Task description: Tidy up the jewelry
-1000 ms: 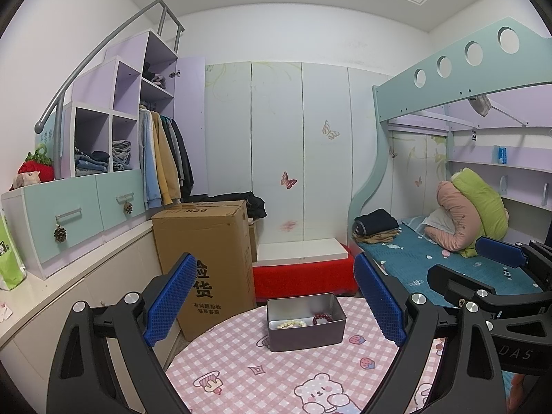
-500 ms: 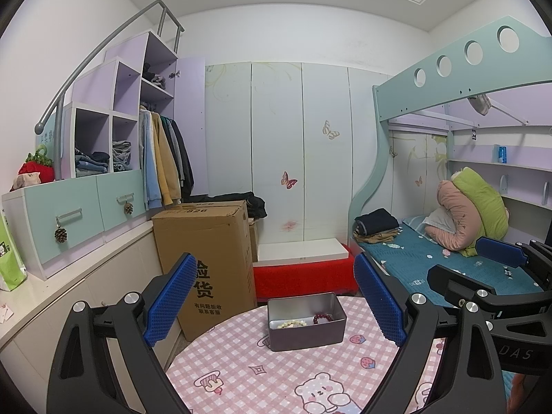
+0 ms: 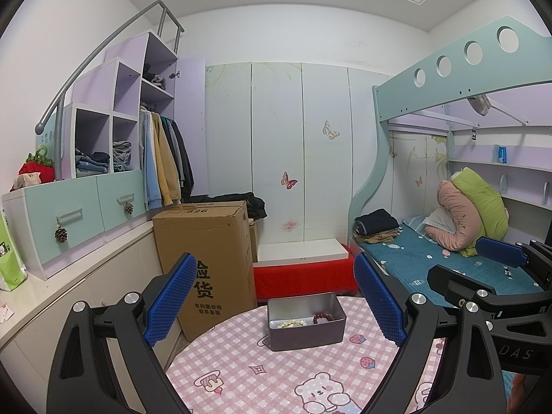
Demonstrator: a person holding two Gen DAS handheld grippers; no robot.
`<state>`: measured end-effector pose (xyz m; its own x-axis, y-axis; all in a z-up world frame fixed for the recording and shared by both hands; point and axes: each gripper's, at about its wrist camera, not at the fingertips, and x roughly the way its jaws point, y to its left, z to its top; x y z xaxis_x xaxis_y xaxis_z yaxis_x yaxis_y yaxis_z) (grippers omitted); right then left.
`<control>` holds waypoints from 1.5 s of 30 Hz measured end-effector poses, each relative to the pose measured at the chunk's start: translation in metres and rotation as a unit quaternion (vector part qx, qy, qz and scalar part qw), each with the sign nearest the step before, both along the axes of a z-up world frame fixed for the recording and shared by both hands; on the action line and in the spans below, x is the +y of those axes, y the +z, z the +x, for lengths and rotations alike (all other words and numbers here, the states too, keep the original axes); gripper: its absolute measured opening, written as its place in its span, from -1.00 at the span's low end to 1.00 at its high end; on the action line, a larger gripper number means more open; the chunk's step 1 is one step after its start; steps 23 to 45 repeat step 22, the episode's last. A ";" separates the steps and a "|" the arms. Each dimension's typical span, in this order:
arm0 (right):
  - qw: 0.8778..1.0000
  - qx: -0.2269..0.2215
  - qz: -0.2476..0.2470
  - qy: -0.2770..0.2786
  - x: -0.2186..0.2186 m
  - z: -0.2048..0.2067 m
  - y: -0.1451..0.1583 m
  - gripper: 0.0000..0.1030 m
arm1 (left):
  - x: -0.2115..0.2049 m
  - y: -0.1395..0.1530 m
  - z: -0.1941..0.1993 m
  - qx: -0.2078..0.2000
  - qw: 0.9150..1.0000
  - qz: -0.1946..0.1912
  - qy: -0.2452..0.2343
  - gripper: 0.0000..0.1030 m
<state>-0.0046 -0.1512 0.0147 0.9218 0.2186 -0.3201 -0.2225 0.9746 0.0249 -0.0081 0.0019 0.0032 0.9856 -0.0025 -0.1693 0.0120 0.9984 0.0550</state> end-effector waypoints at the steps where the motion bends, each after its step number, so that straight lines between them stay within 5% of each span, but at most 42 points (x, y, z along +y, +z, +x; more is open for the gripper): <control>1: 1.000 0.000 0.000 0.000 0.000 0.000 0.000 0.57 | 0.000 0.000 0.000 0.000 1.000 0.000 0.000 0.74; 45: 1.000 0.005 -0.001 -0.001 0.000 0.002 -0.013 0.57 | 0.004 -0.004 0.002 0.005 1.000 0.003 0.001 0.74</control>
